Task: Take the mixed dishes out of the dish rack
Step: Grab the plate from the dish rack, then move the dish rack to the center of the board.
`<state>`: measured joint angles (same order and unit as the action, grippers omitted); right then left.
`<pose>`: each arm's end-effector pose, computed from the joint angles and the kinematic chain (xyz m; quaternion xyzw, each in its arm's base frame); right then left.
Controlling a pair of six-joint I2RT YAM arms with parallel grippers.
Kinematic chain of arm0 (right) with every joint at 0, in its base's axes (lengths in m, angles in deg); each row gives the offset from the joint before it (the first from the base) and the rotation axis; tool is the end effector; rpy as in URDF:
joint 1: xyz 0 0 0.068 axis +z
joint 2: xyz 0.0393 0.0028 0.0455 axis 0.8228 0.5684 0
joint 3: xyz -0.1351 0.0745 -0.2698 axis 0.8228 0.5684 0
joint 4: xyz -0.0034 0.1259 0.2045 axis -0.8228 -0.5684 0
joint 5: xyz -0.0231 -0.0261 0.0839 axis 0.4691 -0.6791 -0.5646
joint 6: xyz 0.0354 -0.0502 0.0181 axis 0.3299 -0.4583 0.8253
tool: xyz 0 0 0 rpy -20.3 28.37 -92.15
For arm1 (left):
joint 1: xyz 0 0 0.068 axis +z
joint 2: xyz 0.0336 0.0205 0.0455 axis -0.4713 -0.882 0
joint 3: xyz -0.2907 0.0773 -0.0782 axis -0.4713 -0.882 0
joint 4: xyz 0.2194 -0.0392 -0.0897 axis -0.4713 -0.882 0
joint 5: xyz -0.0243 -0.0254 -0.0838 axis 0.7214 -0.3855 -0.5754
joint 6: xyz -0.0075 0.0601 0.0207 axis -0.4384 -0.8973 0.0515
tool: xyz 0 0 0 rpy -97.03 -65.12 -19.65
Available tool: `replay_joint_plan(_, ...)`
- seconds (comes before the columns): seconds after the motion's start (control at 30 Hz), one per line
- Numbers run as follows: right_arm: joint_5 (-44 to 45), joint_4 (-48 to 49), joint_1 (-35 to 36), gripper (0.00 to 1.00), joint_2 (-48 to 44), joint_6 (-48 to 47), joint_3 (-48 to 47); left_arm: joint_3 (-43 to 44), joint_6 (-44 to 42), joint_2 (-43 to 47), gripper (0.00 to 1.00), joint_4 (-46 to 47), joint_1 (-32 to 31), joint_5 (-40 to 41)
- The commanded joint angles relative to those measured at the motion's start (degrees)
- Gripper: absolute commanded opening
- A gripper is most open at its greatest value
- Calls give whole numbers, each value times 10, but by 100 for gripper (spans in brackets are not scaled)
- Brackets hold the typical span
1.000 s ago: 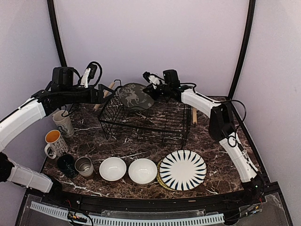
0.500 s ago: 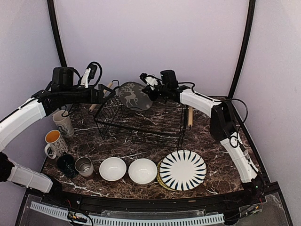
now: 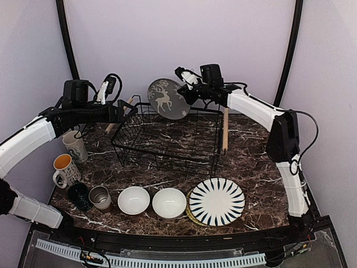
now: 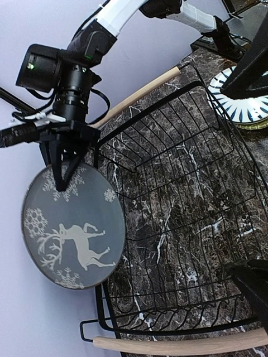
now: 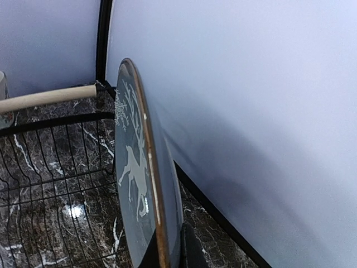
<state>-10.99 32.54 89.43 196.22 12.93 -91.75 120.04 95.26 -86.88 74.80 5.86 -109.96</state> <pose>0.4665 0.3276 0.3507 -0.4092 0.6856 0.1592 0.5806 0.2392 -0.1193 0.4072 0.1660 0.7795 -0.3446 0.4960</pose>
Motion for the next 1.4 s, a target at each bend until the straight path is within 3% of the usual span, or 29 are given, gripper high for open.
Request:
replay_joint_plan(0.0,34,26,-7,0,-130,120,17,-9,2,0,99,4,4,-7)
replay_joint_plan(0.1,-28,-54,-31,0,-199,241,56,-8,2,-1,99,4,4,-9)
replay_joint_plan(0.17,-114,-84,-64,0,-257,333,123,-8,2,-2,99,3,4,-11)
replay_joint_plan(0.27,-240,-91,-99,0,-358,395,251,-7,2,-3,99,3,4,-14)
replay_joint_plan(0.43,-353,-212,-116,0,-493,401,393,-5,4,-7,99,2,4,-20)
replay_joint_plan(0.63,-411,-384,-118,0,-613,349,515,-3,4,-13,99,0,4,-22)
replay_joint_plan(0.8,-438,-418,-118,0,-689,358,646,-2,2,-15,99,-2,4,-17)
replay_joint_plan(1.1,-428,-398,-119,0,-681,386,779,-2,4,-18,99,-1,4,-21)
replay_joint_plan(1.37,-445,-290,-139,0,-608,408,833,-2,3,-16,99,-2,4,-22)
